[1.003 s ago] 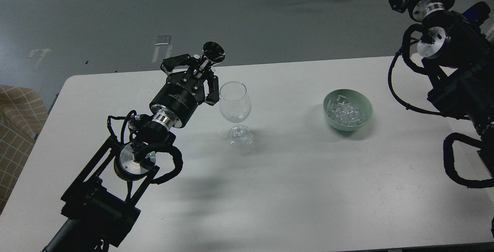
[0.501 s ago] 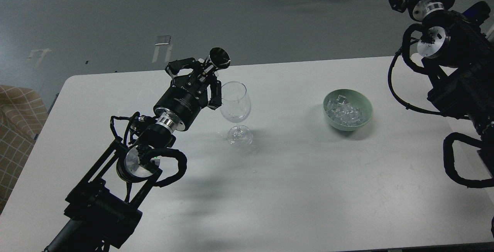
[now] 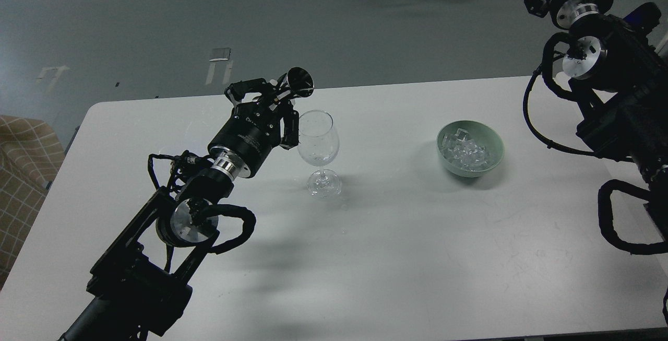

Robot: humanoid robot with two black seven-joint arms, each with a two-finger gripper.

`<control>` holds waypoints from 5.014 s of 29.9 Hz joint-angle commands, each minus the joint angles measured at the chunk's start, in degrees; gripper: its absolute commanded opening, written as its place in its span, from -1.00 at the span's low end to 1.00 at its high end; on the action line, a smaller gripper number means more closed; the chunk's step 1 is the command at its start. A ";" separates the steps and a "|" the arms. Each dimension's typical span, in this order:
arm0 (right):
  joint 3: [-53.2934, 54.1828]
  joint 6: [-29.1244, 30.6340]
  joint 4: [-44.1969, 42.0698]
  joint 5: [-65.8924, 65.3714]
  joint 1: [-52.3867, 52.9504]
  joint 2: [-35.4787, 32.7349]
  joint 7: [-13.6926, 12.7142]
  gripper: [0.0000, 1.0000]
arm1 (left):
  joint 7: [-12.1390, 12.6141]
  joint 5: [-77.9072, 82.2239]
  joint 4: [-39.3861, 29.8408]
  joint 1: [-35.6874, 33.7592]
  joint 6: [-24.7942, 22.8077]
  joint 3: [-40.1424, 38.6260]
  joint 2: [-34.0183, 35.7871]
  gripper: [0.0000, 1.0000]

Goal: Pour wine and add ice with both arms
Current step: 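Tilt the jigger with the left gripper to pour into the glass, then turn the jigger upright and pull the left gripper back from the glass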

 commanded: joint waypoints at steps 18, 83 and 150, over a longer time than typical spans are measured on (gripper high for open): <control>0.00 0.01 0.00 0.05 0.04 0.02 0.09 1.00 | 1.65 4.69 0.39 -1.48 -0.20 0.03 0.45 -0.82; 0.00 -0.17 0.35 0.05 0.04 0.37 0.00 1.00 | 4.38 27.98 3.56 -4.38 -1.17 0.12 2.21 -0.81; -0.18 0.01 0.09 -0.12 -0.93 -0.15 0.00 1.00 | 3.76 -11.12 18.90 4.93 -30.16 -23.08 4.77 -0.82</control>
